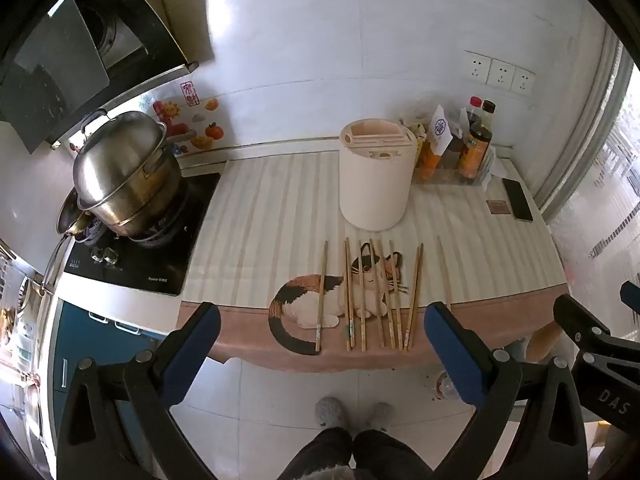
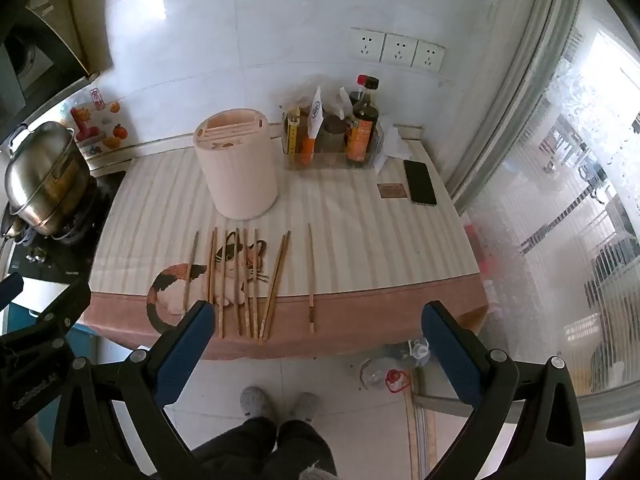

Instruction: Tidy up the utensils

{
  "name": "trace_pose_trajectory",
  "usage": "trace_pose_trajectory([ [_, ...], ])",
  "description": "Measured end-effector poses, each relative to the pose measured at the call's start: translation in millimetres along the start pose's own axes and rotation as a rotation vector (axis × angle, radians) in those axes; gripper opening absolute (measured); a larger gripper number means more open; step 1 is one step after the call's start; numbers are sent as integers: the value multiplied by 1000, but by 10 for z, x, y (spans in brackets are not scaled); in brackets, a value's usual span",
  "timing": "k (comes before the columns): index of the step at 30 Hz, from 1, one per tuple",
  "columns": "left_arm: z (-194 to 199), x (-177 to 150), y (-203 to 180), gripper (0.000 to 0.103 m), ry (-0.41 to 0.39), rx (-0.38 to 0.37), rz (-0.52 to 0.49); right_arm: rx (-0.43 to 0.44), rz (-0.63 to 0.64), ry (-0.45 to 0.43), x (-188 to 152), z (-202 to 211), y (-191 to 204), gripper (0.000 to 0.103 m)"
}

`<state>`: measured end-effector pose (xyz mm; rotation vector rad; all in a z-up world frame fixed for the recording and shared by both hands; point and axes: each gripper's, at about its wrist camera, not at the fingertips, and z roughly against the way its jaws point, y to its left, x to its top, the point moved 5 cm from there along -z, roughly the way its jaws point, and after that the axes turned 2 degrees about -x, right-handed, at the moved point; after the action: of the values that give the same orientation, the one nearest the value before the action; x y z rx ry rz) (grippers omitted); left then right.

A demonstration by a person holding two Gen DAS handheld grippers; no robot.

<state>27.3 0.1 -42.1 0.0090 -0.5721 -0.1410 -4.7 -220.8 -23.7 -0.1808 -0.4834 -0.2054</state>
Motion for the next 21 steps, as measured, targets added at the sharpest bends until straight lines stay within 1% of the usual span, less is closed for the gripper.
trace_pose_trajectory([
  [2, 2, -2, -3, 103, -2, 2, -1, -10, 5, -5, -11, 17, -7, 103],
  [9, -3, 4, -30, 103, 1, -3, 2, -3, -3, 2, 10, 37, -35, 103],
  [10, 11, 15, -109, 103, -3, -5, -2, 0, -7, 4, 21, -1, -33, 103],
  [12, 31, 27, -125, 103, -8, -5, -3, 1, -7, -20, 84, 90, -60, 103],
  [14, 46, 47, -148, 103, -11, -4, -2, 2, -17, -29, 77, 97, -109, 103],
  [15, 51, 45, -101, 103, -12, -9, -8, 0, -21, -30, 67, 107, -98, 103],
  [21, 53, 59, -114, 103, -12, -14, -7, 1, -29, -21, 86, 80, -87, 103],
])
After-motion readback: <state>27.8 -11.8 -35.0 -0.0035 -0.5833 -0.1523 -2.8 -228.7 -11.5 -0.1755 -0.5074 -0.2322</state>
